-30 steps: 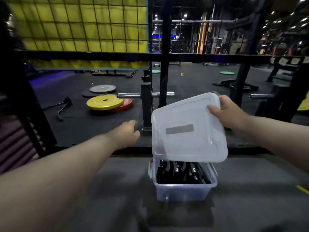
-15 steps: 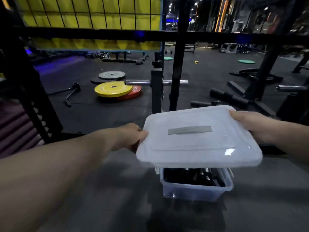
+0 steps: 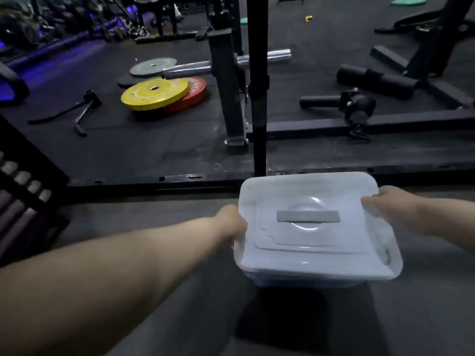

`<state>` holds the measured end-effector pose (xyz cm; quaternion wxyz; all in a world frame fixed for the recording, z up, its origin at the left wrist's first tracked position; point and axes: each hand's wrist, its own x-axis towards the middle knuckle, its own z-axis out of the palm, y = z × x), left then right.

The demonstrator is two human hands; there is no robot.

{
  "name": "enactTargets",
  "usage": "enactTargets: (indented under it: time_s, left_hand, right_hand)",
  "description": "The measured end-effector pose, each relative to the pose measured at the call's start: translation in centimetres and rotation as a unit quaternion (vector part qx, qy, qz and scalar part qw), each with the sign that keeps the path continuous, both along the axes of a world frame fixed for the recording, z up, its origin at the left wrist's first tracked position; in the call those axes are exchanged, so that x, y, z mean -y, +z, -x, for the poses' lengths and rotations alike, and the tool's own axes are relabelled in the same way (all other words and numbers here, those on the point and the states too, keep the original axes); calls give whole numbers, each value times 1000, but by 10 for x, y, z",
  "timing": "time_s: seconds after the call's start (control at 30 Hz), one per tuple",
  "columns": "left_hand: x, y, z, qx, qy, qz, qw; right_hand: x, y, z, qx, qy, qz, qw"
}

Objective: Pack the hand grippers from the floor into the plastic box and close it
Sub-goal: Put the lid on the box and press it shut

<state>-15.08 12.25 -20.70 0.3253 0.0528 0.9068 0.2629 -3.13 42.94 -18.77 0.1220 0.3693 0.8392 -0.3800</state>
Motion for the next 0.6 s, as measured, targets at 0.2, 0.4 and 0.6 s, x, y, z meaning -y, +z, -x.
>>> enactTargets:
  time_s: [0.2, 0.4, 0.6]
  left_hand:
    - [-10, -34, -11, -9, 26, 13, 1000]
    - [-7, -36, -14, -9, 62, -34, 997]
    - [-2, -45, -11, 8, 106, -73, 992]
  right_hand:
    - [-8, -47, 15, -24, -39, -62, 997]
    - [-13, -69, 18, -15, 7, -124, 992]
    - [-12, -79, 25, 6, 12, -179, 984]
